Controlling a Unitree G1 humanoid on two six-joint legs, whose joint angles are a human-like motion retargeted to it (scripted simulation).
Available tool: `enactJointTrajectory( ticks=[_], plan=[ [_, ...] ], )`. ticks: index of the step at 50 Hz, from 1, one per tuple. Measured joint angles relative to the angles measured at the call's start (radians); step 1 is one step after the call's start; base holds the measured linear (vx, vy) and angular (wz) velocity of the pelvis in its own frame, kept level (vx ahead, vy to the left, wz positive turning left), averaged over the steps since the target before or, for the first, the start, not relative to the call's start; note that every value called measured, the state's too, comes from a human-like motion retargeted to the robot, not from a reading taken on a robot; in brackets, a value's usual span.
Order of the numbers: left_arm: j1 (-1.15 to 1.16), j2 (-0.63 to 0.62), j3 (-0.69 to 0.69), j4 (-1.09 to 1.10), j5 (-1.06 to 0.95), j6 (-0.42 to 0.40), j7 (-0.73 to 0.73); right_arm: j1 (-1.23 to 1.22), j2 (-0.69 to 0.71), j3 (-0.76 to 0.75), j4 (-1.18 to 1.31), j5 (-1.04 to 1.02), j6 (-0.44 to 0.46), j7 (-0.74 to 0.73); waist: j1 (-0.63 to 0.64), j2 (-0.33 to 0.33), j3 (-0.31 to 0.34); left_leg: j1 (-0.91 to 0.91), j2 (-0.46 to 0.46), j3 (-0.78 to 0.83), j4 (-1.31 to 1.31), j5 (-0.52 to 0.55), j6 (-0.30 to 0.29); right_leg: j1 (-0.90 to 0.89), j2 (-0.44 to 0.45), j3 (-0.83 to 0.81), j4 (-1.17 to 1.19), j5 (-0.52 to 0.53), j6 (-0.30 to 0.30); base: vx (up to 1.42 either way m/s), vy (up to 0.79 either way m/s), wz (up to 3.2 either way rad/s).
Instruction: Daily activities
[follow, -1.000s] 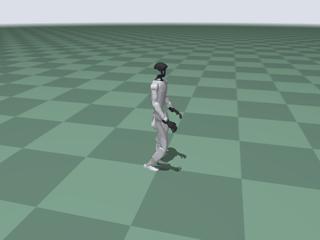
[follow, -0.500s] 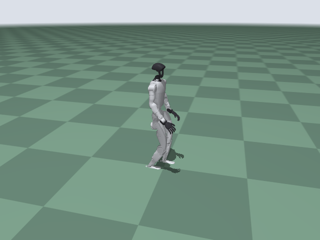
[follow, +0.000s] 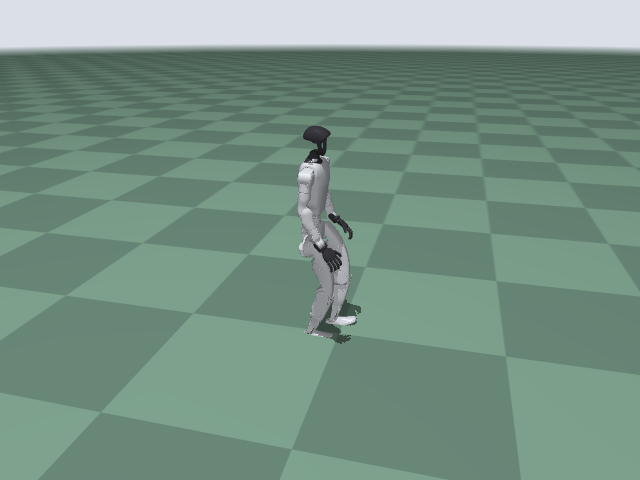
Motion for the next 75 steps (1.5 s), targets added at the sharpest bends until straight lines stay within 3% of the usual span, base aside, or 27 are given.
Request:
enactJointTrajectory(
  ticks=[6, 12, 15, 20, 26, 29, 34, 38, 47, 54, 59, 63, 66, 69, 75],
  plan=[
    [0.003, -0.028, 0.029, 0.056, -0.026, 0.019, -0.031, 0.0, 0.005, 0.006, 0.029, 0.009, 0.012, -0.005, 0.037, 0.019, -0.008, 0.019, 0.08, 0.054, 0.153, -0.083, 0.02, -0.006, -0.016, -0.102, -0.057, 0.047, 0.005, -0.15, -0.03, 0.85],
    [0.005, -0.043, 0.07, 0.117, -0.089, 0.042, -0.072, 0.001, -0.007, 0.009, 0.044, 0.035, 0.029, 0.006, 0.068, 0.054, -0.025, 0.088, 0.232, 0.107, 0.429, -0.169, 0.049, 0.0, -0.014, -0.226, -0.124, 0.102, -0.009, -0.18, -0.02, 1.08],
    [0.007, -0.047, 0.093, 0.147, -0.136, 0.057, -0.095, 0.002, -0.016, 0.009, 0.042, 0.05, 0.04, 0.015, 0.073, 0.082, -0.041, 0.146, 0.318, 0.109, 0.567, -0.159, 0.048, 0.005, -0.001, -0.291, -0.163, 0.139, -0.025, -0.24, -0.01, 1.14],
    [0.006, -0.06, 0.127, 0.195, -0.225, 0.08, -0.138, 0.007, -0.021, 0.011, 0.022, 0.081, 0.054, 0.032, 0.049, 0.153, -0.059, 0.275, 0.404, 0.065, 0.628, -0.074, -0.022, 0.068, 0.071, -0.405, -0.349, 0.276, -0.052, -0.31, 0.02, 1.21],
    [-0.016, -0.082, 0.125, 0.226, -0.275, 0.076, -0.177, -0.001, -0.029, 0.031, 0.015, 0.09, 0.054, 0.036, -0.001, 0.152, -0.057, 0.426, 0.275, 0.033, 0.339, -0.103, -0.079, 0.058, 0.028, -0.511, -0.42, 0.375, -0.043, -0.4, 0.08, 1.16],
    [-0.043, -0.08, 0.105, 0.221, -0.263, 0.067, -0.179, -0.015, -0.03, 0.036, 0.008, 0.074, 0.051, 0.038, -0.013, 0.1, -0.034, 0.478, 0.154, 0.027, 0.132, -0.164, -0.049, 0.002, -0.06, -0.504, -0.337, 0.365, -0.005, -0.48, 0.12, 1.01],
    [-0.07, -0.075, 0.078, 0.205, -0.242, 0.058, -0.16, -0.027, -0.029, 0.046, -0.016, 0.049, 0.051, 0.039, -0.006, 0.064, 0.018, 0.451, 0.102, 0.029, 0.038, -0.219, -0.016, -0.074, -0.094, -0.437, -0.257, 0.282, 0.05, -0.5, 0.14, 0.77],
    [-0.085, -0.066, 0.078, 0.194, -0.245, 0.058, -0.138, -0.038, -0.03, 0.047, -0.025, 0.035, 0.057, 0.041, 0.002, 0.016, 0.043, 0.407, 0.041, 0.0, -0.031, -0.163, 0.001, -0.122, -0.152, -0.4, -0.142, 0.201, 0.05, -0.41, 0.14, 0.67],
    [-0.059, -0.064, 0.099, 0.202, -0.26, 0.075, -0.063, -0.039, -0.025, 0.038, -0.007, 0.018, 0.075, 0.019, -0.008, -0.142, 0.065, 0.34, -0.153, -0.088, -0.158, -0.012, 0.028, -0.111, -0.323, -0.248, 0.416, -0.061, -0.006, -0.3, 0.09, 0.83],
    [-0.036, -0.08, 0.12, 0.251, -0.268, 0.082, -0.012, -0.052, -0.006, 0.004, -0.032, 0.015, 0.082, -0.024, 0.0, -0.276, 0.052, 0.352, -0.307, -0.135, -0.403, 0.2, 0.042, 0.035, -0.371, -0.096, 0.548, -0.089, 0.038, -0.29, 0.0, 0.61],
    [-0.045, -0.097, 0.135, 0.294, -0.276, 0.086, 0.016, -0.078, 0.002, -0.016, -0.068, 0.021, 0.086, -0.06, 0.02, -0.303, 0.052, 0.314, -0.324, -0.142, -0.469, 0.296, 0.04, 0.147, -0.3, -0.002, 0.421, -0.082, 0.086, -0.36, -0.06, 0.3],
    [-0.08, -0.107, 0.151, 0.316, -0.3, 0.085, 0.042, -0.111, 0.0, -0.036, -0.098, 0.032, 0.08, -0.088, 0.038, -0.278, 0.069, 0.252, -0.283, -0.133, -0.447, 0.326, 0.018, 0.209, -0.225, 0.025, 0.245, -0.13, 0.068, -0.4, -0.08, 0.16],
    [-0.094, -0.118, 0.156, 0.313, -0.32, 0.078, 0.064, -0.123, -0.005, -0.04, -0.119, 0.039, 0.073, -0.109, 0.04, -0.276, 0.094, 0.208, -0.271, -0.11, -0.41, 0.335, 0.002, 0.217, -0.218, 0.022, 0.187, -0.197, 0.045, -0.43, -0.08, 0.19],
    [-0.139, -0.126, 0.159, 0.303, -0.346, 0.068, 0.075, -0.159, -0.019, -0.053, -0.132, 0.046, 0.067, -0.124, 0.046, -0.209, 0.11, 0.152, -0.176, -0.078, -0.374, 0.29, -0.005, 0.23, -0.131, 0.005, 0.048, -0.16, 0.012, -0.39, -0.07, 0.17],
    [-0.166, -0.145, 0.137, 0.267, -0.349, 0.053, 0.074, -0.156, -0.025, -0.056, -0.136, 0.061, 0.056, -0.146, 0.021, -0.182, 0.141, 0.104, -0.121, -0.013, -0.329, 0.195, 0.012, 0.196, -0.11, -0.029, 0.011, -0.123, 0.01, -0.36, -0.04, 0.33]
  ],
)
